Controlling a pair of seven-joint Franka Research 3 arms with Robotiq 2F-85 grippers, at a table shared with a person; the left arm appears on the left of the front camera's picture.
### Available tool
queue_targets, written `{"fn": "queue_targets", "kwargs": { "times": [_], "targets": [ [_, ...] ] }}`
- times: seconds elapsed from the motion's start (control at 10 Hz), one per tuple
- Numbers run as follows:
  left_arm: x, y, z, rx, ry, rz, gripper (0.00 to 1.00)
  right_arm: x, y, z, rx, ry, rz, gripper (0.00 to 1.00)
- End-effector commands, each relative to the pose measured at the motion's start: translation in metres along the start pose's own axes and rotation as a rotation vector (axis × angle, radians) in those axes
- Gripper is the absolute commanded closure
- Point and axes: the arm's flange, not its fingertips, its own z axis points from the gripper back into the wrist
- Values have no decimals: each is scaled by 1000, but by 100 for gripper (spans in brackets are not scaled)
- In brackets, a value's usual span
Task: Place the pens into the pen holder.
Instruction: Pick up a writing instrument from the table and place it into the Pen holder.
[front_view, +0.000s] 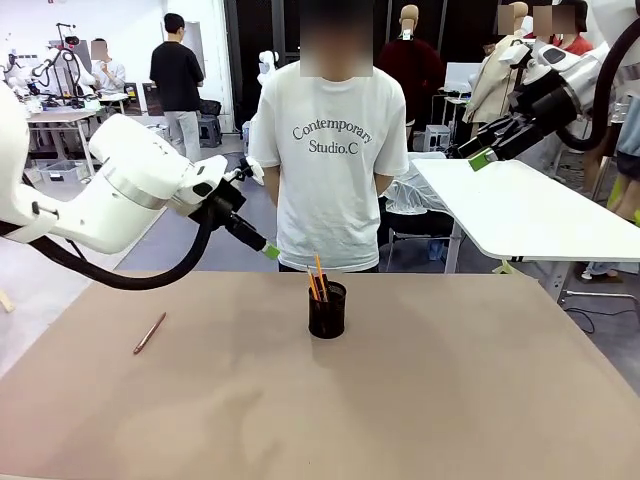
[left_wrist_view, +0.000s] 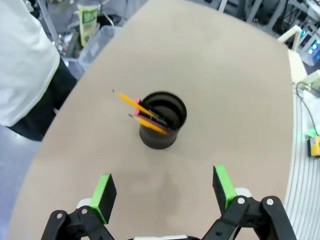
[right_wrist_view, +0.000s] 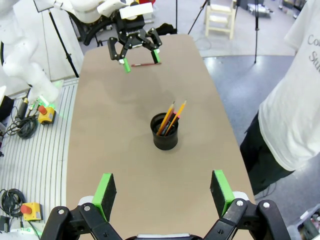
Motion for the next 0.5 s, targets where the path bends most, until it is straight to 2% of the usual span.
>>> {"fn": "queue_targets", "kwargs": {
  "times": [0.0,0.2,0.3,0.4],
  "targets": [
    [-10,-2,4,16,70,22,0,1,0,1,2,1,3,0],
    [-6,1,-1,4,31,7,0,1,0,1,2,1,3,0],
    [-10,3,-1,193,216,94,0,1,0,1,2,1,3,0],
    [-17,7,-1,291,331,181,0,1,0,1,2,1,3,0]
  ]
}}
